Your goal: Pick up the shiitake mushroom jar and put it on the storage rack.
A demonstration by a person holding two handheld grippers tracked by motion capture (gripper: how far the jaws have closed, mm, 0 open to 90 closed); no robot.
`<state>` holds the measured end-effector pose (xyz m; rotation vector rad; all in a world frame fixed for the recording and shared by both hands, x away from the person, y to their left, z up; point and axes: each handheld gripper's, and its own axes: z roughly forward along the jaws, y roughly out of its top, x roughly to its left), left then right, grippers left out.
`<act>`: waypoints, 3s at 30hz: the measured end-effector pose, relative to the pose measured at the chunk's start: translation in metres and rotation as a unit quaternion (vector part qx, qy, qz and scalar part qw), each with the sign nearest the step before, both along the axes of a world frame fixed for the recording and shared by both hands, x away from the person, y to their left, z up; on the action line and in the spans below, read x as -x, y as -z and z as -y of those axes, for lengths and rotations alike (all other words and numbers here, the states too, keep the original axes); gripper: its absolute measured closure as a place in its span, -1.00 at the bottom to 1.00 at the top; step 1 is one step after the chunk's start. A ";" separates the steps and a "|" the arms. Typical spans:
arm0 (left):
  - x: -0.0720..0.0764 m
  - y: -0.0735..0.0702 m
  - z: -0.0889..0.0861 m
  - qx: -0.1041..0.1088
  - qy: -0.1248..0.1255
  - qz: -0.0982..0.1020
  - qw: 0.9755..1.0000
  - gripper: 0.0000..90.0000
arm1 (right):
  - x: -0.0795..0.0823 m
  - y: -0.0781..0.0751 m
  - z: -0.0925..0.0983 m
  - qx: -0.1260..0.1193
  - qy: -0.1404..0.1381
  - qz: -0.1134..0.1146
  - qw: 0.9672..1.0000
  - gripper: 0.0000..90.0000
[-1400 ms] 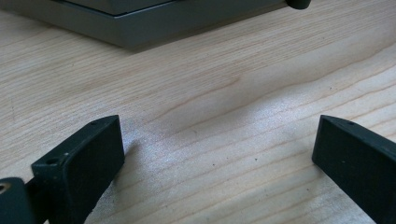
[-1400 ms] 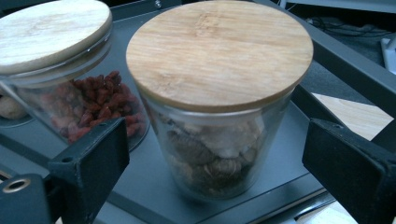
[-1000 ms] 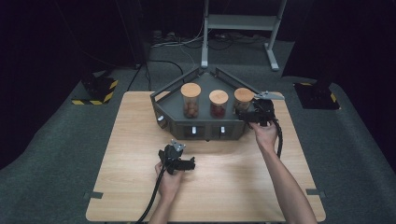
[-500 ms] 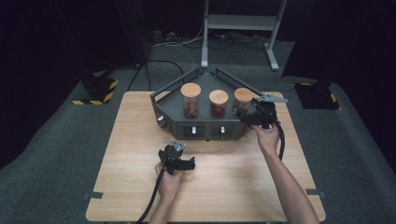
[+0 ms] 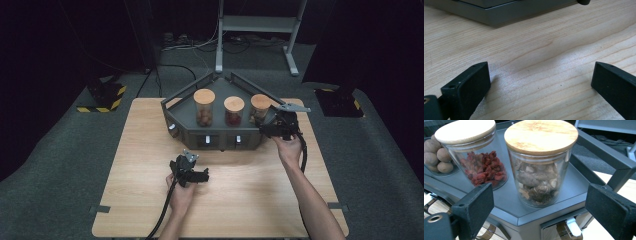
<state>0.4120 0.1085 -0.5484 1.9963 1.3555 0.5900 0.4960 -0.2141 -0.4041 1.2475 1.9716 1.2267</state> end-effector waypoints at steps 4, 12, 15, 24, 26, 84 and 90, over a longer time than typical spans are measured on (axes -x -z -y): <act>0.000 0.000 0.000 0.000 0.000 0.000 1.000 -0.95 | 0.002 -0.002 0.002 -0.001 -0.002 0.000 1.000 -0.82; 0.000 0.000 0.000 0.000 0.000 0.000 1.000 -0.95 | 0.008 -0.003 0.004 -0.003 -0.003 0.003 1.000 -0.81; 0.000 0.000 0.000 0.000 0.000 0.000 1.000 -0.95 | 0.012 -0.003 0.005 -0.003 0.000 0.010 1.000 -0.79; 0.000 0.000 0.000 0.000 0.000 0.000 1.000 -0.95 | 0.018 -0.002 0.007 -0.004 -0.004 0.011 1.000 -0.79; 0.000 0.000 0.000 0.000 0.000 0.000 1.000 -0.95 | 0.019 -0.001 0.007 -0.002 -0.006 0.012 1.000 -0.79; 0.000 0.000 0.000 -0.001 0.000 0.000 1.000 -0.95 | 0.052 0.051 0.020 -0.012 -0.001 -0.001 1.000 -0.78; 0.000 0.000 0.000 -0.001 0.000 0.000 1.000 -0.95 | 0.055 0.056 0.017 -0.005 -0.008 -0.001 1.000 -0.78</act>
